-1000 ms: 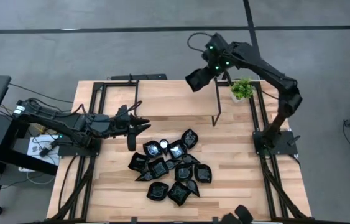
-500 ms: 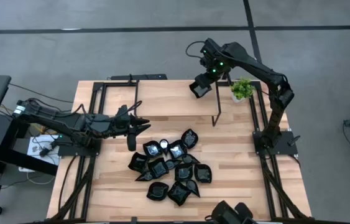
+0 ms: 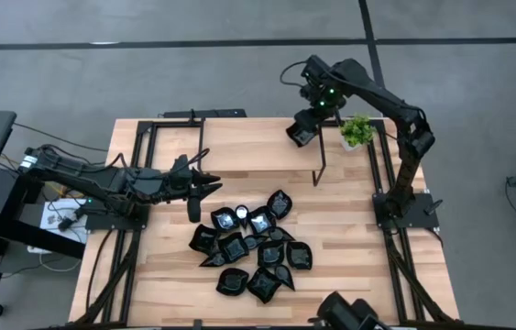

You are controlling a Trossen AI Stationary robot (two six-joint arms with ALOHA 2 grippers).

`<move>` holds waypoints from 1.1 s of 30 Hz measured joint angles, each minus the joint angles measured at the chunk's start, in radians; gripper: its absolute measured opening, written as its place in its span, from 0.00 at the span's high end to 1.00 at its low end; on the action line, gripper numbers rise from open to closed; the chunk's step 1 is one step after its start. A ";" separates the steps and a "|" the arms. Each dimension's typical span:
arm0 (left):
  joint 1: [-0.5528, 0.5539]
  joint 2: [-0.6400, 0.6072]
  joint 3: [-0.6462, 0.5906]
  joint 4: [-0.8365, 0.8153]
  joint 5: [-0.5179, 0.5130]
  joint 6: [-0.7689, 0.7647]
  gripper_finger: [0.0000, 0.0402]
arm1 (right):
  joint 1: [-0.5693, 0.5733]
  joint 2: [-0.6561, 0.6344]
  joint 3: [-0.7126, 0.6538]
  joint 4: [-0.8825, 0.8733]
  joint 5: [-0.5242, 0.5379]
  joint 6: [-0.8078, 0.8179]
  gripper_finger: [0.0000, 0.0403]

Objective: Pick & Place Mini shaped plates
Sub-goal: Put the black distorted square plate on the shelf

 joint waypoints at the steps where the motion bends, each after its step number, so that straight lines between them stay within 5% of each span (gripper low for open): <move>1: 0.000 0.000 0.000 0.000 0.000 0.000 0.77 | 0.004 0.000 0.000 0.004 0.000 -0.003 0.99; 33: 0.000 0.000 0.000 0.000 0.000 0.000 0.77 | 0.031 0.000 0.000 0.019 0.008 -0.051 0.99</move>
